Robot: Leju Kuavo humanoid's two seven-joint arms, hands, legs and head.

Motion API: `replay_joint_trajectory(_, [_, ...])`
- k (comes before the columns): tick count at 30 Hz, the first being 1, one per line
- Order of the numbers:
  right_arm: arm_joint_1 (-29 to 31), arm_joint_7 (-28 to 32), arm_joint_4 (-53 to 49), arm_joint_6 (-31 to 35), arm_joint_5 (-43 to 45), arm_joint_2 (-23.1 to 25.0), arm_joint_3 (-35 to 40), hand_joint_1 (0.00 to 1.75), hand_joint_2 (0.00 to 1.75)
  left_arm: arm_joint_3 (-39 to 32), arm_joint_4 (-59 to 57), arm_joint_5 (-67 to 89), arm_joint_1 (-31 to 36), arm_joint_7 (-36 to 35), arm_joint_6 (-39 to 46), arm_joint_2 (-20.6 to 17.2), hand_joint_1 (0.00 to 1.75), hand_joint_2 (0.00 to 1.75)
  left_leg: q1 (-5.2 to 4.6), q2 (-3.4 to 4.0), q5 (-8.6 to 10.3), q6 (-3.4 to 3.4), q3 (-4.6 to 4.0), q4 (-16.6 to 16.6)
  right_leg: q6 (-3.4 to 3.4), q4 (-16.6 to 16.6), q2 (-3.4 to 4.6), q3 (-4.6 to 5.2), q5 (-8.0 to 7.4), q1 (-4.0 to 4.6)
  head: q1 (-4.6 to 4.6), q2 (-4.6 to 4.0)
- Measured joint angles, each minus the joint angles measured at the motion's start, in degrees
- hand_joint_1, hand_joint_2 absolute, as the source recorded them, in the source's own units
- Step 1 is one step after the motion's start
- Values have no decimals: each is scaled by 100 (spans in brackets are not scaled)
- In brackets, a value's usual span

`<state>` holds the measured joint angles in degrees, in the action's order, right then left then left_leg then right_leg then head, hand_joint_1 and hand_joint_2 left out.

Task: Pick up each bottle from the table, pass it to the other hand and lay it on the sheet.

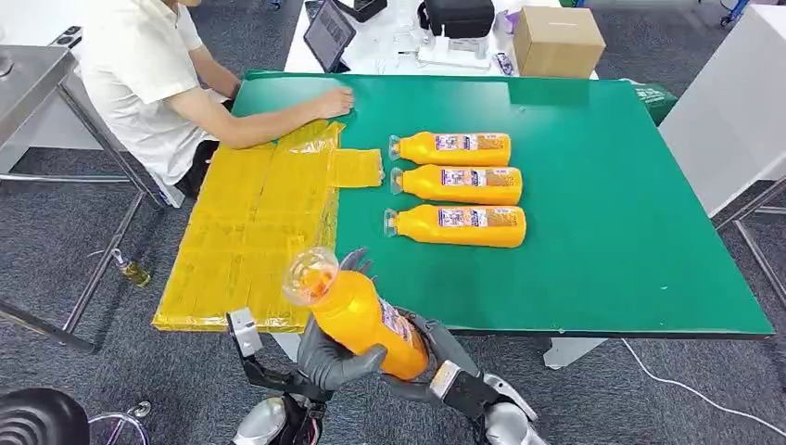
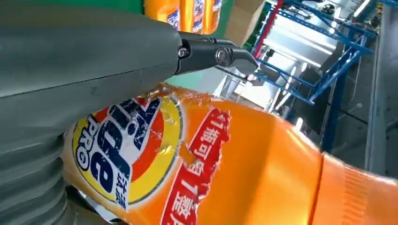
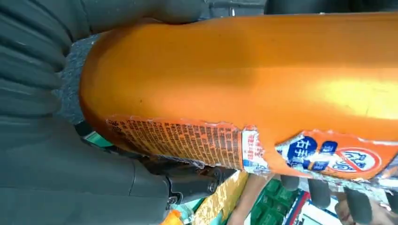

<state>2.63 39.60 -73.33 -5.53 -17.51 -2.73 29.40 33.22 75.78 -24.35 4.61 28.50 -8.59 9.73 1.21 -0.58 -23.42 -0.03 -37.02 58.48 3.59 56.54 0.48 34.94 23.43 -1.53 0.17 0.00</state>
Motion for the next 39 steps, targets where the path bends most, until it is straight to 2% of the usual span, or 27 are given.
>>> replay_joint_trajectory(3, [8,-59,57,76,-7,20,7,141,175,0,0,96,-7,11,-7,-37,0,175,0,-1,0,0,-1,0,0,0,0,0,0,0,-2,0])
replay_joint_trajectory(4, [8,-65,70,76,-7,31,7,175,175,0,0,105,-8,15,-7,-46,0,175,0,0,0,0,-1,0,0,0,0,0,0,0,0,0])
replay_joint_trajectory(9, [-2,-289,109,235,37,90,-6,175,175,0,4,295,-27,87,11,-85,0,175,0,0,-1,0,-1,0,0,0,0,0,0,0,0,0])
replay_joint_trajectory(10, [-7,-354,109,264,33,103,-11,175,175,-2,9,348,-40,94,24,-94,7,175,0,1,-1,0,0,0,0,0,0,1,0,0,0,0])
replay_joint_trajectory(12, [-29,-443,105,227,-6,118,-13,175,175,-6,20,483,-58,98,50,-122,175,175,0,0,0,0,0,0,0,0,0,0,0,0,0,0])
replay_joint_trajectory(13, [-31,-457,105,164,-20,116,-9,147,175,-9,20,512,-61,99,33,-127,175,175,0,-1,0,0,-1,0,0,0,-1,1,0,0,0,0])
replay_joint_trajectory(14, [-26,-457,105,78,-28,111,-2,133,175,-11,17,470,-61,96,-40,-127,175,175,0,-1,0,0,0,0,0,0,-1,0,0,0,0,0])
replay_joint_trajectory(15, [-18,-452,105,-19,-43,101,4,65,175,-22,9,278,-59,79,-260,-127,175,175,0,0,0,0,0,0,0,0,0,0,0,0,2,0])
replay_joint_trajectory(16, [7,-413,105,-97,-63,81,13,3,175,-64,-13,-1,-59,61,-550,-140,175,175,0,1,0,0,0,0,-1,0,1,1,-1,0,0,0])
replay_joint_trajectory(22, [155,-312,118,-416,-83,44,195,0,175,-264,-48,-568,-65,105,-1425,-170,175,175,0,5,1,0,2,0,-1,0,2,1,-1,0,-2,0])
replay_joint_trajectory(23, [180,-310,120,-433,-83,35,221,0,0,-271,-48,-599,-75,107,-1497,-170,175,175,0,6,0,0,2,0,-1,0,2,2,-1,0,0,0])
replay_joint_trajectory(29, [182,-74,162,-914,341,26,293,0,0,-330,7,-819,-71,153,-1648,-142,175,175,0,5,0,0,2,0,-1,0,2,2,-1,0,0,0])
replay_joint_trajectory(39, [179,-33,195,-982,411,37,297,0,0,-352,70,-885,-59,153,-1681,-103,175,175,0,5,0,0,2,0,-1,0,2,2,-1,0,0,0])
